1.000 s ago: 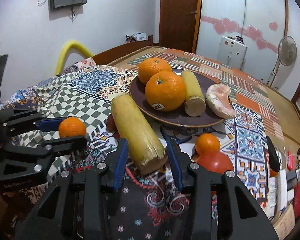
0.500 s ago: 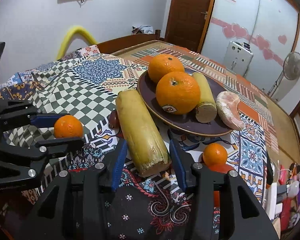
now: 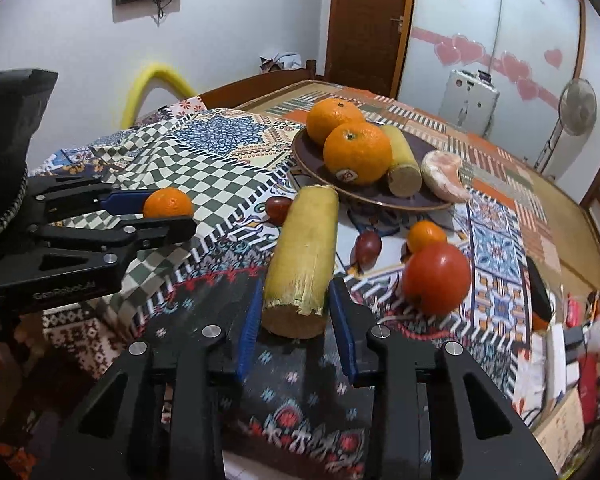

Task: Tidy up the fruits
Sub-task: 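Grasp the small tangerine with the left gripper while the right gripper grasps the second yellow cylinder, then carry the tangerine with the left gripper while the right gripper carries the cylinder over the plate, then open both grippers to set the tangerine and cylinder on the plate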

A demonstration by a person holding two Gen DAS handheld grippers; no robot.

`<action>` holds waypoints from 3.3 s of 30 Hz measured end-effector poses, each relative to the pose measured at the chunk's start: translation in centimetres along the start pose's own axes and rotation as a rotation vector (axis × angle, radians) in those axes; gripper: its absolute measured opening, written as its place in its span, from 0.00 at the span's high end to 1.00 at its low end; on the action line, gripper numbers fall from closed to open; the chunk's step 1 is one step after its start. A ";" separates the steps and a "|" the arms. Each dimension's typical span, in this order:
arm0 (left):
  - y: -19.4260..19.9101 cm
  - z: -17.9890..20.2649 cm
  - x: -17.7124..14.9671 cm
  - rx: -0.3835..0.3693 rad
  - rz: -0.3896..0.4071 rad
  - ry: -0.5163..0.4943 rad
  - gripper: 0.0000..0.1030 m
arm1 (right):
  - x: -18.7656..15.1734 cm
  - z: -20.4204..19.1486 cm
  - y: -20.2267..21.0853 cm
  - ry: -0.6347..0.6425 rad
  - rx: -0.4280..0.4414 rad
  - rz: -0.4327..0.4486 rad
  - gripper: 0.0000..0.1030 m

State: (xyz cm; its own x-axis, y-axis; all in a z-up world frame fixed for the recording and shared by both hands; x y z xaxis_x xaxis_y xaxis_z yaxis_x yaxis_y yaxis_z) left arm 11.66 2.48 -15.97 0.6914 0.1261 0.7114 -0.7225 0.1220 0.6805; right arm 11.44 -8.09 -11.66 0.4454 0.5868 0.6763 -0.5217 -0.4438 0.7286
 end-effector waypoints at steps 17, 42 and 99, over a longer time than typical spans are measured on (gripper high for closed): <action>-0.8 0.0 -0.2 0.007 0.000 -0.016 0.64 | 2.2 1.1 -4.2 -0.057 -0.023 -0.030 0.62; -0.1 1.2 4.8 0.031 0.090 -0.055 0.64 | 2.9 3.7 0.6 -0.094 -0.077 0.120 0.66; -8.1 2.2 11.4 0.067 0.094 -0.120 0.42 | 8.8 13.0 -8.8 -0.117 -0.109 -0.002 0.66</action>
State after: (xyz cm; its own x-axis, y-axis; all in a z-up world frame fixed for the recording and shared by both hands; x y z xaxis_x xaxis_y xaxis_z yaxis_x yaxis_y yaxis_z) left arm 25.40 0.74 -13.03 0.6187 0.0152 0.7855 -0.7851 0.0486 0.6174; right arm 29.37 -7.80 -10.66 0.5244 0.5020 0.6877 -0.5939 -0.3631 0.7179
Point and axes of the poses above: each gripper's, at about its wrist camera, not at the fingertips, and y roughly against the way its jaws point, z to its right, x to its top, the point moved 3 cm from there along -y, roughly the way its jaws point, and after that the axes turned 7 degrees about y, right-handed, at the moved point
